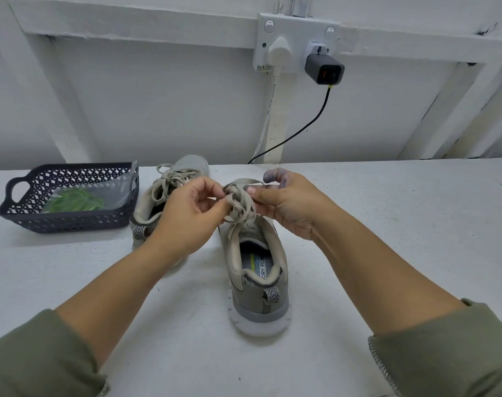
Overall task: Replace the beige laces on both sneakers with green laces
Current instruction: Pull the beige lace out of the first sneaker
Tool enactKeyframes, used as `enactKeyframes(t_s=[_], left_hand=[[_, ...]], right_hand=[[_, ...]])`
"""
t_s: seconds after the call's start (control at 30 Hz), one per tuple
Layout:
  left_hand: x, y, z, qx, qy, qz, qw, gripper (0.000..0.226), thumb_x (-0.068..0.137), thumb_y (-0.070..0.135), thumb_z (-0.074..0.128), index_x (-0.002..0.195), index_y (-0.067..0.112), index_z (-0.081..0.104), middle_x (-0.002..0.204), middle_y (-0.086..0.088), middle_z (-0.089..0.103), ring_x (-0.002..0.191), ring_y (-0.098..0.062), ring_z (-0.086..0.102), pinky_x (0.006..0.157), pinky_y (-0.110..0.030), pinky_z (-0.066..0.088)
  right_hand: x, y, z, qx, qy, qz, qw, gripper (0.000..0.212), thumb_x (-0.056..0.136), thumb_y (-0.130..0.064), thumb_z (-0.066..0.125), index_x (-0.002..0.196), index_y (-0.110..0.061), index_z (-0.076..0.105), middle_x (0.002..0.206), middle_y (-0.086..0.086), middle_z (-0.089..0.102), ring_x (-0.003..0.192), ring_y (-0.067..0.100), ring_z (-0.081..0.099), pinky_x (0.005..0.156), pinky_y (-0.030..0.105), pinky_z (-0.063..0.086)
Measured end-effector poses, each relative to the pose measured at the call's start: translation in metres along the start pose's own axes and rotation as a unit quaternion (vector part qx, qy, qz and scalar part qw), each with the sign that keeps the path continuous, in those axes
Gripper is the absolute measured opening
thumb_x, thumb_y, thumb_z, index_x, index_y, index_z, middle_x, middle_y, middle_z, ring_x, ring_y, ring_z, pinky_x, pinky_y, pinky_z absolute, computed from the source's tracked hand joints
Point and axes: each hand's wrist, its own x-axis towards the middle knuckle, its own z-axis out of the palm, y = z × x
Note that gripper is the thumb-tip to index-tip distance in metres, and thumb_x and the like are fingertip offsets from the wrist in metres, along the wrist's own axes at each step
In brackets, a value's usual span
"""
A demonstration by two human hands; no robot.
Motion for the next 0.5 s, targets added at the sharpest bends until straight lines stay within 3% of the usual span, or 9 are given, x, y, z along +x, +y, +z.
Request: enactKeyframes(t_s=[0.13,0.2,0.33,0.4,0.5], left_hand=[[-0.001,-0.005,-0.007,0.044,-0.006,-0.019,0.999,0.012,0.086,0.007,0.068,0.086,0.018,0.068,0.077,-0.009,0.073,0.072,-0.021,0.068,0.077,-0.042,0.059],[-0.001,-0.009,-0.009,0.062,-0.007,-0.024,0.998,0.013,0.087,0.01,0.069,0.088,0.022,0.071,0.081,-0.01,0.074,0.077,-0.026,0.07,0.078,-0.043,0.058],[-0.004,-0.011,-0.01,0.098,-0.004,-0.022,0.995,0.015,0.088,0.011,0.068,0.092,0.024,0.073,0.084,0.003,0.074,0.08,-0.015,0.068,0.074,-0.032,0.057],[-0.004,-0.011,-0.011,0.126,-0.006,-0.007,0.992,0.015,0.089,0.012,0.066,0.095,0.025,0.074,0.088,0.008,0.073,0.077,-0.007,0.066,0.074,-0.028,0.055],[-0.005,-0.009,-0.013,0.132,-0.008,0.0,0.991,0.016,0.09,0.013,0.065,0.097,0.027,0.071,0.092,0.01,0.071,0.077,-0.001,0.064,0.072,-0.024,0.054]], right_hand=[[0.0,0.0,-0.002,-0.134,0.035,-0.032,0.99,0.032,0.082,0.004,0.07,0.087,-0.014,0.043,0.081,0.011,0.07,0.077,0.024,0.066,0.072,0.034,0.055],[-0.001,0.001,-0.002,-0.181,0.051,-0.043,0.981,0.033,0.08,0.001,0.073,0.084,-0.014,0.044,0.073,0.005,0.069,0.072,0.017,0.065,0.068,0.028,0.052],[-0.004,0.004,0.002,-0.206,0.062,-0.062,0.975,0.035,0.079,0.001,0.074,0.081,-0.014,0.043,0.059,-0.005,0.067,0.057,0.002,0.064,0.055,0.014,0.048],[-0.006,0.005,0.004,-0.234,0.071,-0.085,0.966,0.036,0.079,0.001,0.075,0.079,-0.014,0.042,0.063,-0.002,0.069,0.057,0.0,0.064,0.054,0.013,0.048],[-0.004,0.009,0.008,-0.331,0.105,-0.131,0.929,0.037,0.077,-0.009,0.078,0.075,-0.018,0.042,0.077,0.012,0.072,0.069,0.015,0.069,0.071,0.033,0.057]])
